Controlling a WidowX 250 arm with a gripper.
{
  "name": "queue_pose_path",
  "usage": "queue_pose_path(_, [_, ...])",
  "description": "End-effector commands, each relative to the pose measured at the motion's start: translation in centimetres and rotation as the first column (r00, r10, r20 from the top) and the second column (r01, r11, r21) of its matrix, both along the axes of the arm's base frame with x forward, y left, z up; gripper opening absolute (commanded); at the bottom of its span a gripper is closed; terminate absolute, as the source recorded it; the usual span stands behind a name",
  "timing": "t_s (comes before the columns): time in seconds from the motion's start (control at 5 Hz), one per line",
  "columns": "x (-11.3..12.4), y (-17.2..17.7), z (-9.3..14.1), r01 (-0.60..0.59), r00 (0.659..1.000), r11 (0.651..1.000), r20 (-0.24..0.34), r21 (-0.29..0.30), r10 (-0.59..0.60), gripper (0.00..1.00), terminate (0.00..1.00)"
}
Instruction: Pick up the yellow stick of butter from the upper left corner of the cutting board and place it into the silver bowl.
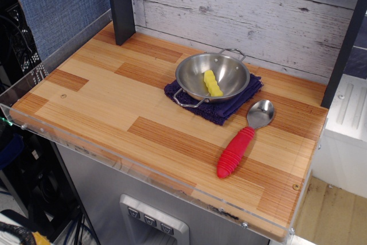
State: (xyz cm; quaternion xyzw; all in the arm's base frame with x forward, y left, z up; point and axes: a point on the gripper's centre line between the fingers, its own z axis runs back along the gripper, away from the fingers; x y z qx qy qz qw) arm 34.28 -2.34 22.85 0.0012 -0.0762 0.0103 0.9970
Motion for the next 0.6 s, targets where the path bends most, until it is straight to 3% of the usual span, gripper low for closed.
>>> queue_pose_path(0.0, [-1.72, 1.02, -2.09, 0.003, 0.998, 0.997, -0.061, 0.074, 0.001, 1.0, 0.0])
queue_pose_path(0.2, [-1.72, 1.02, -2.09, 0.003, 0.998, 0.997, -0.061, 0.074, 0.001, 1.0, 0.0])
queue_pose_path(0.4, [-1.72, 1.02, -2.09, 0.003, 0.998, 0.997, -0.061, 0.074, 0.001, 1.0, 1.0])
